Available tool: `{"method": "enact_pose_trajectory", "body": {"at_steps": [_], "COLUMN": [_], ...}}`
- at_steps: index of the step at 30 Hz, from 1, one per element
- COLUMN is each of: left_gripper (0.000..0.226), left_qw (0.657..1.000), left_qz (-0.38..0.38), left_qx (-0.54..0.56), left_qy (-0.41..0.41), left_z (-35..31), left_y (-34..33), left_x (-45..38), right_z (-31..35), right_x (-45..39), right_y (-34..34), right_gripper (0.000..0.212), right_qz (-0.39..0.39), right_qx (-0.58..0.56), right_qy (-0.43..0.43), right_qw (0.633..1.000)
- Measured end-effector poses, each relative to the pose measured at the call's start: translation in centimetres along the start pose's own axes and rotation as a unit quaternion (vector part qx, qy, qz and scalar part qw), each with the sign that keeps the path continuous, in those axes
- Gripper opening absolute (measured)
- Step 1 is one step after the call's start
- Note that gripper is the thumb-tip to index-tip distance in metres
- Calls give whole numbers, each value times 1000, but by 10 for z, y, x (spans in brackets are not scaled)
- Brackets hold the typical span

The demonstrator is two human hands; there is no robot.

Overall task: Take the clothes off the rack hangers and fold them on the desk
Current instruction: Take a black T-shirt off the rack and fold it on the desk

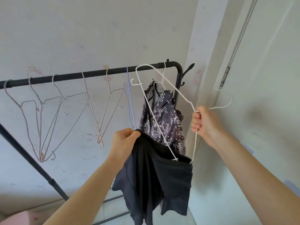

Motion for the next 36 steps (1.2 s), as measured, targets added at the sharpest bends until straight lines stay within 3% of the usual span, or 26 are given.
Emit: {"method": "enact_pose_trajectory", "body": {"at_steps": [4, 10, 16, 26, 30, 32, 34, 36], "left_gripper": [27, 29, 37, 34, 40, 43, 44, 37], "left_qw": [1000, 999, 995, 981, 976, 973, 970, 966], "left_qz": [2, -10, -83, -183, -209, -219, -232, -248], "left_qx": [-21, -41, -38, -49, -48, -46, -47, -54], "left_qy": [3, 15, 37, 40, 50, 49, 46, 40], "left_z": [7, 10, 6, 2, 0, -3, -6, -12], "left_y": [-11, -5, 22, 47, 49, 51, 53, 56], "left_x": [-9, -24, -33, -28, -21, -17, -11, -5], "right_z": [2, 12, 40, 20, 12, 22, 39, 57], "right_x": [-29, -86, -158, -219, -220, -217, -209, -191], "right_y": [-20, -60, -120, -151, -147, -142, -139, -141], "right_gripper": [42, 41, 31, 28, 19, 12, 16, 17], "right_qz": [20, 85, 193, 215, 215, 206, 186, 162], "right_qx": [44, 18, 2, 35, 81, 209, 402, 508], "right_qy": [-37, -85, -101, -144, -109, -47, 64, 177], "right_qw": [998, 993, 976, 965, 967, 955, 894, 827]}}
Point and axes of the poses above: each hand's wrist, its own x-axis away from the middle knuckle, its own y-axis out of the back of the hand, z = x × y, the point moved 8 cm from there along -x, towards the middle knuckle, and after that the axes turned 9 degrees about z, right-handed, at the moved point
